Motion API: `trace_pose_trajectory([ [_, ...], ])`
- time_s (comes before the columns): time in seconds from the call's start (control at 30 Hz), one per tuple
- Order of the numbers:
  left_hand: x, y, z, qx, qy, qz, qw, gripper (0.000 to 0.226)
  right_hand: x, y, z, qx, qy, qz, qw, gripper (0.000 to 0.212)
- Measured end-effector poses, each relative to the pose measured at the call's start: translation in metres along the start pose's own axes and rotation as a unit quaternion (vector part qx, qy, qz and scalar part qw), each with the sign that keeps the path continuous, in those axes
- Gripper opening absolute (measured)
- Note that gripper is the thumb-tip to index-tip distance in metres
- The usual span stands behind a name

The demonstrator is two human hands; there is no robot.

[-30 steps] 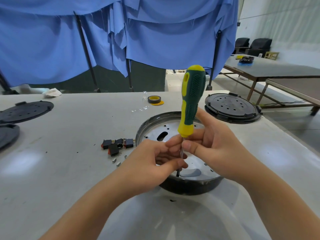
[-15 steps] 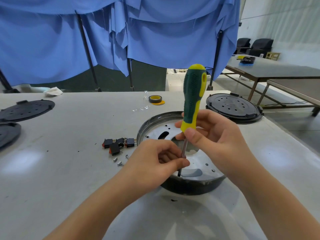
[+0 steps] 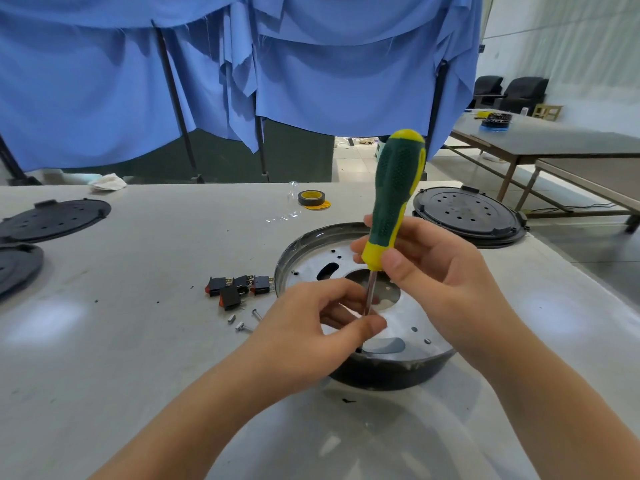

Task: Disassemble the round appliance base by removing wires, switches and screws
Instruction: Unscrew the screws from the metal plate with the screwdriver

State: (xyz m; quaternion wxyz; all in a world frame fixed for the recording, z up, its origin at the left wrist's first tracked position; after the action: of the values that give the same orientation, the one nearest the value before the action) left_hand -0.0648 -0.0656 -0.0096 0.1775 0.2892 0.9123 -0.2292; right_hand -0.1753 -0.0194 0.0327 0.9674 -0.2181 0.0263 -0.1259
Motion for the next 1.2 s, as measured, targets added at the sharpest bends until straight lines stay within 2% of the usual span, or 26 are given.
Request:
trace_pose_trajectory([
  [0.1, 0.000, 0.001, -0.003, 0.005, 0.046, 0.024, 0.999, 0.021, 0.004, 0.002, -0.001, 0.017, -0.010, 0.037, 0.999, 0.031],
  [0.2, -0.004, -0.001, -0.002, 0.001, 0.049, -0.002, 0.999, 0.017, 0.008, 0.003, 0.001, 0.009, 0.014, 0.047, 0.999, 0.028],
  [0.4, -0.006, -0.001, 0.002, 0.001, 0.065, -0.055, 0.996, 0.015, 0.003, 0.001, 0.006, -0.033, -0.007, -0.016, 0.999, 0.034],
  [0.53, -0.007, -0.002, 0.002, -0.001, 0.056, -0.061, 0.997, 0.018, 0.008, 0.003, 0.005, -0.021, 0.000, 0.039, 0.999, 0.029],
  [0.63, -0.002, -0.001, -0.002, 0.004, 0.051, 0.000, 0.999, 0.013, 0.011, 0.004, 0.003, -0.006, 0.014, 0.065, 0.998, 0.028],
  [0.7, 0.002, 0.001, -0.006, 0.012, 0.059, 0.055, 0.997, 0.024, 0.011, 0.004, 0.002, 0.001, 0.012, 0.073, 0.997, 0.026],
  [0.77, 0.002, 0.002, -0.006, 0.003, 0.073, 0.069, 0.995, 0.025, 0.013, 0.005, 0.001, 0.006, 0.017, 0.082, 0.996, 0.027],
  [0.87, -0.003, 0.000, -0.002, -0.008, 0.085, 0.030, 0.996, 0.020, 0.016, 0.005, 0.000, 0.004, 0.039, 0.080, 0.996, 0.027],
  [0.93, -0.005, -0.002, 0.000, -0.008, 0.087, 0.006, 0.996, 0.016, 0.014, 0.003, -0.001, 0.000, 0.036, 0.055, 0.998, 0.023],
  [1.07, -0.006, -0.002, 0.002, 0.003, 0.069, -0.038, 0.997, 0.020, 0.007, 0.001, 0.005, -0.038, 0.008, -0.001, 0.999, 0.030],
  [1.2, -0.007, -0.003, 0.003, 0.009, 0.033, -0.058, 0.998, 0.023, 0.006, 0.002, 0.008, -0.041, 0.011, 0.012, 0.999, 0.027],
])
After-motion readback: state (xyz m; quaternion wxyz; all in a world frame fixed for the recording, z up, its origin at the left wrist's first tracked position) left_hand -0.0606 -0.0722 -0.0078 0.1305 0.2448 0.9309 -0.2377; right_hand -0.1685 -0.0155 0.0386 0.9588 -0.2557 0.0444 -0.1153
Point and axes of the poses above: each hand's wrist, its own y-axis away from the middle knuckle, its own x-axis out of the palm, z = x × y, the point moved 8 cm from there along -y, towards the middle knuckle, and after that the axes turned 5 degrees about -z, right-handed, at the moved point
